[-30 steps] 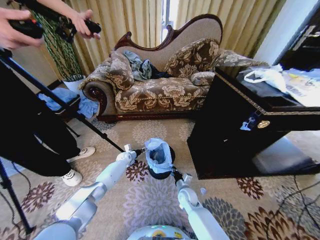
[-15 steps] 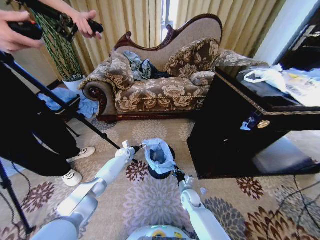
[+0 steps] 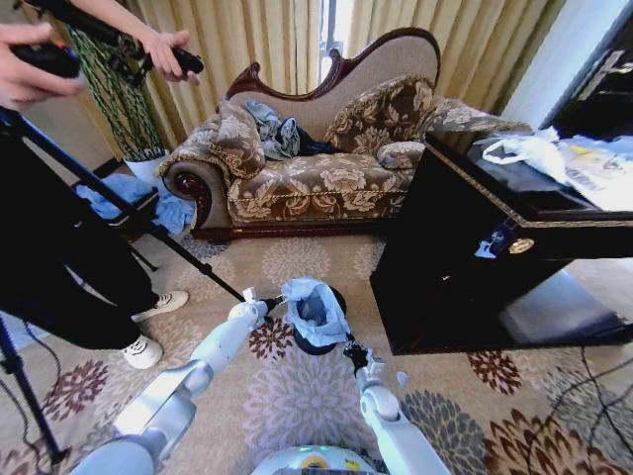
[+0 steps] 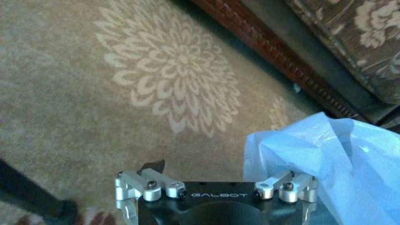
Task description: Place a garbage bag over the trash bin.
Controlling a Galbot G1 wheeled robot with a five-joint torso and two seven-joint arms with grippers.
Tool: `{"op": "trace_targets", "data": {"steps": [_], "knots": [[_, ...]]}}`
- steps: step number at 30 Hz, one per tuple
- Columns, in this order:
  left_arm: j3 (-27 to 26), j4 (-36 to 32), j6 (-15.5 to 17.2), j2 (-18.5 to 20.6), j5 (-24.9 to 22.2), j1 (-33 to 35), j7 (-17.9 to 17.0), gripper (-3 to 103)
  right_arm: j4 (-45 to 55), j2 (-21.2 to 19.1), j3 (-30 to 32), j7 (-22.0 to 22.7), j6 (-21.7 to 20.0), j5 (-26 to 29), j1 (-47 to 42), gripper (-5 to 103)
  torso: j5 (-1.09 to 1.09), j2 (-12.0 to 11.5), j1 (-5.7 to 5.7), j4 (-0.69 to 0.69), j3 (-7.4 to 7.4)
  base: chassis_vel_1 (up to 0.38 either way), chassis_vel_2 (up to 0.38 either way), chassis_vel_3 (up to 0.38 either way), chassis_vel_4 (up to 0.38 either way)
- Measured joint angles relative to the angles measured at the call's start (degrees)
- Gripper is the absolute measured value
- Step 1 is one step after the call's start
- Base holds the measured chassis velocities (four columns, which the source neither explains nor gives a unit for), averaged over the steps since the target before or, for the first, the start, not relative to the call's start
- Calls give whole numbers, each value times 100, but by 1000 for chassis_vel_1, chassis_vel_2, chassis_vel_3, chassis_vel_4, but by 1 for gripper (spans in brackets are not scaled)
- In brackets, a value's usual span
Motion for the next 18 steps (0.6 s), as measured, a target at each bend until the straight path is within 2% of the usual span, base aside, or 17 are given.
{"op": "trace_targets", "data": {"steps": [1, 4, 5, 7, 8, 11, 13, 15, 16, 18], "knots": [[0, 0, 0, 0, 0, 0, 0, 100, 0, 0, 0, 0, 0, 0, 0, 5, 0, 0, 0, 0, 0, 0, 0, 0, 0], [11, -154, 51, 89, -94, 8, -3, 100, 289, -111, 13, -78, 8, -59, -159, 21, 0, 0, 0, 0, 0, 0, 0, 0, 0], [11, -154, 51, 89, -94, 8, -3, 100, 289, -111, 13, -78, 8, -59, -159, 21, 0, 0, 0, 0, 0, 0, 0, 0, 0], [13, -202, 66, 133, -149, 6, -4, 100, 416, -170, 61, -178, 88, -147, -261, 32, 0, 0, 0, 1, 0, 0, 0, 0, 0], [13, -202, 66, 133, -149, 6, -4, 100, 416, -170, 61, -178, 88, -147, -261, 32, 0, 0, 0, 1, 0, 0, 0, 0, 0], [22, -341, 83, 211, -192, 34, -9, 100, 663, -254, 161, -393, 281, -311, -466, 48, 1, 0, 0, 0, 0, 0, 0, 0, 0], [51, -421, 83, 245, -192, 66, -9, 100, 748, -277, 195, -474, 336, -336, -520, 48, 1, 0, 0, 0, 0, 0, 0, 0, 0], [124, -599, 71, 309, -187, 138, 6, 100, 970, -356, 256, -696, 480, -372, -653, 59, 0, 0, 0, 1, 0, 0, 0, 0, 0], [124, -599, 71, 309, -187, 138, 6, 100, 970, -356, 256, -696, 480, -372, -653, 59, 0, 0, 0, 1, 0, 0, 0, 0, 0], [152, -642, 51, 302, -166, 144, 27, 100, 1154, -439, 238, -906, 577, -396, -686, 70, 0, 0, 0, 0, 0, 0, 0, 0, 0]]}}
